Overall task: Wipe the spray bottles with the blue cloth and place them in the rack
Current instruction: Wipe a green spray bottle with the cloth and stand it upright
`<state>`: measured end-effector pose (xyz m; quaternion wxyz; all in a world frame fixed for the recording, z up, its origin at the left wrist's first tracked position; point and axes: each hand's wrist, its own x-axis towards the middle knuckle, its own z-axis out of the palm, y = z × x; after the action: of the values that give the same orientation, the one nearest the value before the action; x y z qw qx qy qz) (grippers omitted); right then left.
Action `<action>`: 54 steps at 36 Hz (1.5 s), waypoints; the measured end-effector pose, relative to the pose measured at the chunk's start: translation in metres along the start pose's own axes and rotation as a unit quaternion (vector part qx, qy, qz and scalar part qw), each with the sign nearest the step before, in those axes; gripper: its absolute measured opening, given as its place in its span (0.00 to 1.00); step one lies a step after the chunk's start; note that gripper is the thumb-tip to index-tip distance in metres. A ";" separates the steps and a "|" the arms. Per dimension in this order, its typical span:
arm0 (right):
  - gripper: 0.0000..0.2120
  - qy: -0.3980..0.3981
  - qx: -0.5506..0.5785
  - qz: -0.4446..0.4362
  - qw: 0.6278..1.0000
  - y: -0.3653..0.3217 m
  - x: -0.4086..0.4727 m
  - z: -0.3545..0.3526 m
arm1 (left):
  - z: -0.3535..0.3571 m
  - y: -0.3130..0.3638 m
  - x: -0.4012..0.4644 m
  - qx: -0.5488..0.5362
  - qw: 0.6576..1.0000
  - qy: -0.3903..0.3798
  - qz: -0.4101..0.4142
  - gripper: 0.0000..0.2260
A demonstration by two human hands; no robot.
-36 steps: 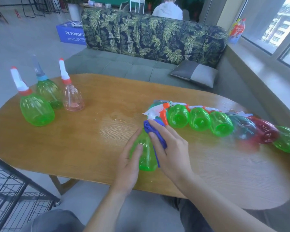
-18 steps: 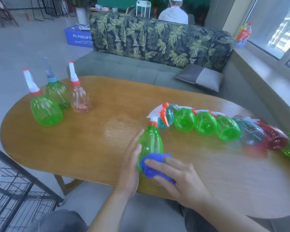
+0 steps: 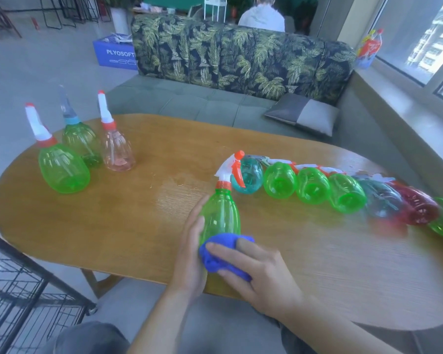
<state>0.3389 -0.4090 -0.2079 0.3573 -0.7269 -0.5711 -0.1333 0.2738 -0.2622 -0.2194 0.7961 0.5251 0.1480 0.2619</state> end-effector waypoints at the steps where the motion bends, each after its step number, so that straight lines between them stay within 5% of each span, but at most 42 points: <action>1: 0.17 -0.012 -0.015 -0.023 1.000 0.001 -0.004 -0.001 | 0.001 0.001 0.000 0.003 1.000 0.002 -0.003 0.22; 6: 0.17 -0.024 0.011 -0.022 0.999 0.003 -0.013 -0.011 | 0.004 0.005 -0.005 0.048 0.999 -0.014 0.012 0.21; 10: 0.15 0.061 0.097 0.123 0.986 -0.002 -0.005 -0.019 | 0.004 0.008 -0.010 0.035 0.999 -0.023 0.023 0.32; 14: 0.12 0.127 0.183 0.280 0.934 -0.004 0.016 -0.025 | 0.000 0.007 -0.008 0.028 0.998 -0.052 0.017 0.46; 20: 0.14 0.128 0.191 0.355 0.906 0.003 0.027 -0.026 | 0.001 0.005 -0.006 0.013 0.998 -0.062 0.001 0.36; 38: 0.17 0.103 0.275 0.343 0.892 -0.001 0.020 -0.011 | 0.000 -0.003 0.004 0.055 0.998 -0.038 0.021 0.23; 49: 0.18 0.097 0.040 0.202 0.974 0.019 0.048 -0.028 | 0.003 -0.001 -0.005 0.054 0.998 -0.031 0.016 0.23; 54: 0.20 0.061 0.012 0.185 0.981 0.022 0.050 -0.017 | 0.002 0.000 -0.004 0.060 0.997 -0.039 0.023 0.23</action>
<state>0.3787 -0.3859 -0.1744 0.4186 -0.8064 -0.4049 -0.1025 0.2715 -0.2665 -0.2191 0.7623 0.5846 0.1204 0.2502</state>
